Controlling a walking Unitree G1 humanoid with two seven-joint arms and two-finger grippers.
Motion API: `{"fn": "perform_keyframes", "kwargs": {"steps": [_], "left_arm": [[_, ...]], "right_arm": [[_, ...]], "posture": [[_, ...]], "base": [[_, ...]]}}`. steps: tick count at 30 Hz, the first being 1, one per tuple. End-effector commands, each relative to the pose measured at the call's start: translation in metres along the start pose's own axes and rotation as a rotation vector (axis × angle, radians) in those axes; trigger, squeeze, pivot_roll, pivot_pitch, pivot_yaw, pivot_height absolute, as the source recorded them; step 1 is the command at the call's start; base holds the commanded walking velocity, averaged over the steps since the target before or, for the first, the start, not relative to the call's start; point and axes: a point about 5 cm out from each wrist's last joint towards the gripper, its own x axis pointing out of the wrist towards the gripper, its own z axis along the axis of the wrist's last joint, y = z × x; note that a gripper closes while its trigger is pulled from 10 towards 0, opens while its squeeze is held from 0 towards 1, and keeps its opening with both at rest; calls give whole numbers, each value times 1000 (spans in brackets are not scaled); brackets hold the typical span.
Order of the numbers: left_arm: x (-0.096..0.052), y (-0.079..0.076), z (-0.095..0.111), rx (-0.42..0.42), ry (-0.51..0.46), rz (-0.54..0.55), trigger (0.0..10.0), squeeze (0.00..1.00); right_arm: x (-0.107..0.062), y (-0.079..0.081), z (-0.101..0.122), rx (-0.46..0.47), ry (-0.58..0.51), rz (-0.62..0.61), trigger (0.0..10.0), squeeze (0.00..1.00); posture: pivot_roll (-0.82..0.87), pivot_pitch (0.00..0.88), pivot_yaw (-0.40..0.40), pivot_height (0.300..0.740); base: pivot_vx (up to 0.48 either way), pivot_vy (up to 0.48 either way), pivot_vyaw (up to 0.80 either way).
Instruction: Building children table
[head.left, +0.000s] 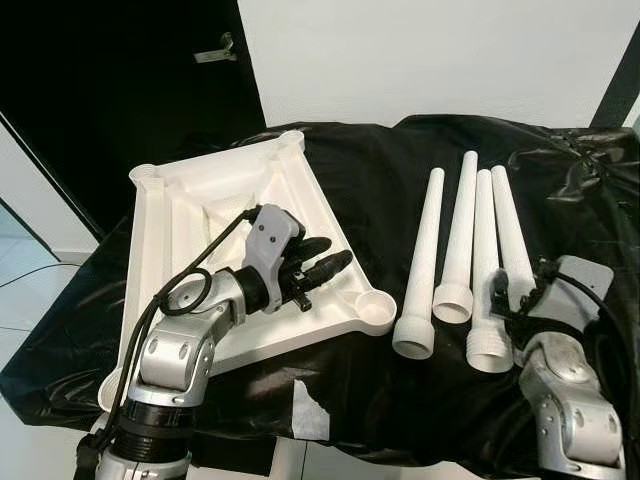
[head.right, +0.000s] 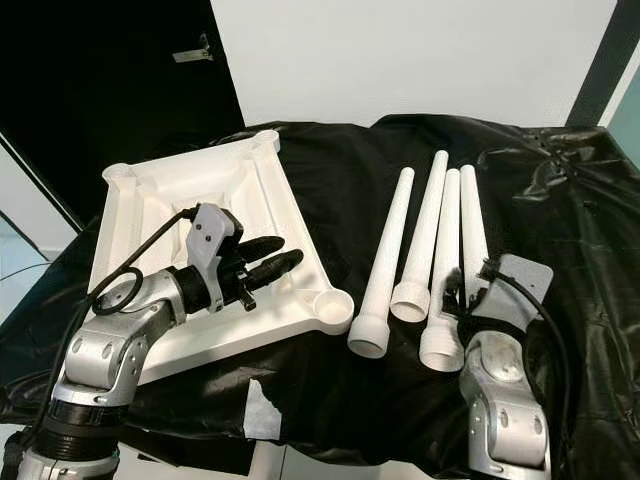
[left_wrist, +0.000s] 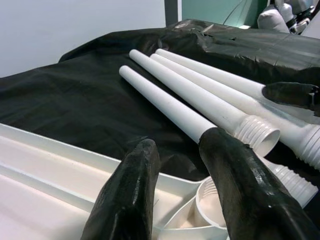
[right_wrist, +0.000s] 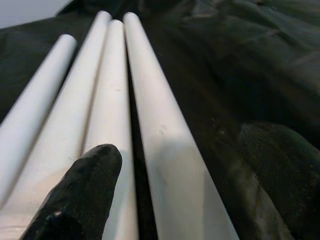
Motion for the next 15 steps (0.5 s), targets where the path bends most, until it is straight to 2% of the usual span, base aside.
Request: {"fn": "perform_keyframes", "kwargs": {"steps": [1,15], "left_arm": [[-1,5,5,6,-15,71,10000,0],[0,6,10,15,-39,84,10000,0]], "right_arm": [[-3,-1,-3,26,42,-4,10000,0],[-8,-13,-7,140,214,51,10000,0]], "posture": [[-87,0,88,740],[-101,0,79,740]], "base": [[0,0,0],[0,0,0]]}}
